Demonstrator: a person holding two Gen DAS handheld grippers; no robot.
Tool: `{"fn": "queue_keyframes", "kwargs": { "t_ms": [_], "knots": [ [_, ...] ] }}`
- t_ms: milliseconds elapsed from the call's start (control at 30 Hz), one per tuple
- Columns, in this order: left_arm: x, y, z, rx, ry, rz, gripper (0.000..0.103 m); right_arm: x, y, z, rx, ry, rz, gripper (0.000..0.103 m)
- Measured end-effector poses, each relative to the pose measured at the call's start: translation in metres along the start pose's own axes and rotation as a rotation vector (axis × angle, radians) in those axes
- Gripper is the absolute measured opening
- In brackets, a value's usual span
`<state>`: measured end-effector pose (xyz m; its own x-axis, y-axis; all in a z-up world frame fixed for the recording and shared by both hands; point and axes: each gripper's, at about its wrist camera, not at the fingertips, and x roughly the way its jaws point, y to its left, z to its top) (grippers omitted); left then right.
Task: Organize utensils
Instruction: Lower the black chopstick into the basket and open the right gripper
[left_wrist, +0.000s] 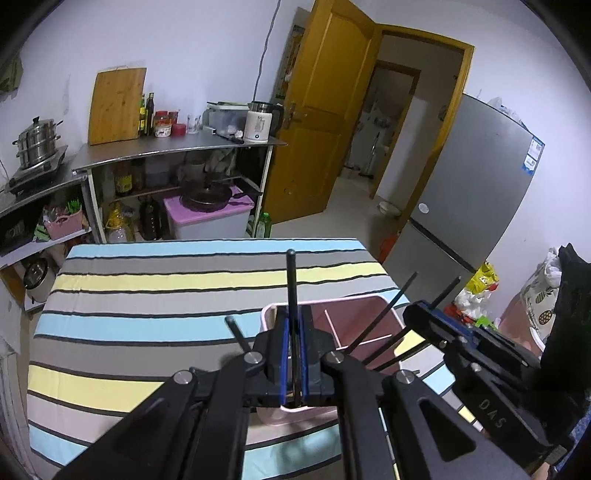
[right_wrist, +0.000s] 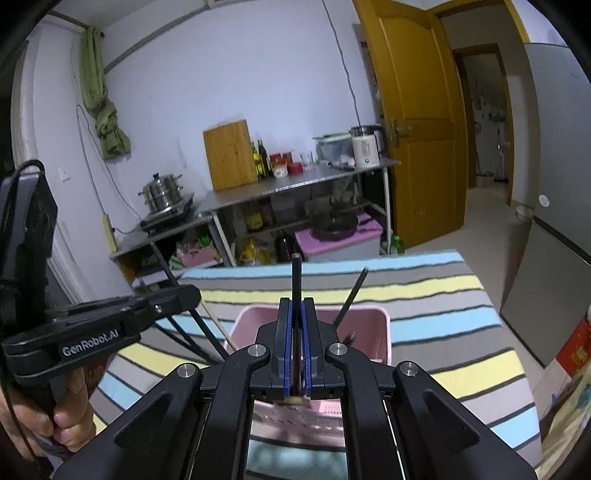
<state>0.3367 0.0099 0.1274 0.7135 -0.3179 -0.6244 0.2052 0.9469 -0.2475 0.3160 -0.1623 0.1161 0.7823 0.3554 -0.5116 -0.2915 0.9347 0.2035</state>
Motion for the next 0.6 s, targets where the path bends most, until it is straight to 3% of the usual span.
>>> {"fn": "queue_keyframes", "kwargs": {
  "t_ms": [233,300,467,600],
  "knots": [
    [0.010,0.004,-0.011,-0.006,0.040,0.020,0.007,0.001,0.000,-0.005,-0.006,0.018,0.000,0.005],
    [0.009,0.004,-0.011,-0.002,0.037,0.029,0.011,0.000,0.001,-0.003,-0.010,0.028,0.003,0.005],
    [-0.008,0.003,-0.007,0.000,0.001,0.023,0.032,-0.010,0.004,0.003,-0.023,0.019,0.009,0.006],
    [-0.025,0.002,-0.002,0.007,-0.032,0.035,0.037,-0.028,0.007,0.007,-0.041,-0.013,0.007,0.011]
  ]
}}
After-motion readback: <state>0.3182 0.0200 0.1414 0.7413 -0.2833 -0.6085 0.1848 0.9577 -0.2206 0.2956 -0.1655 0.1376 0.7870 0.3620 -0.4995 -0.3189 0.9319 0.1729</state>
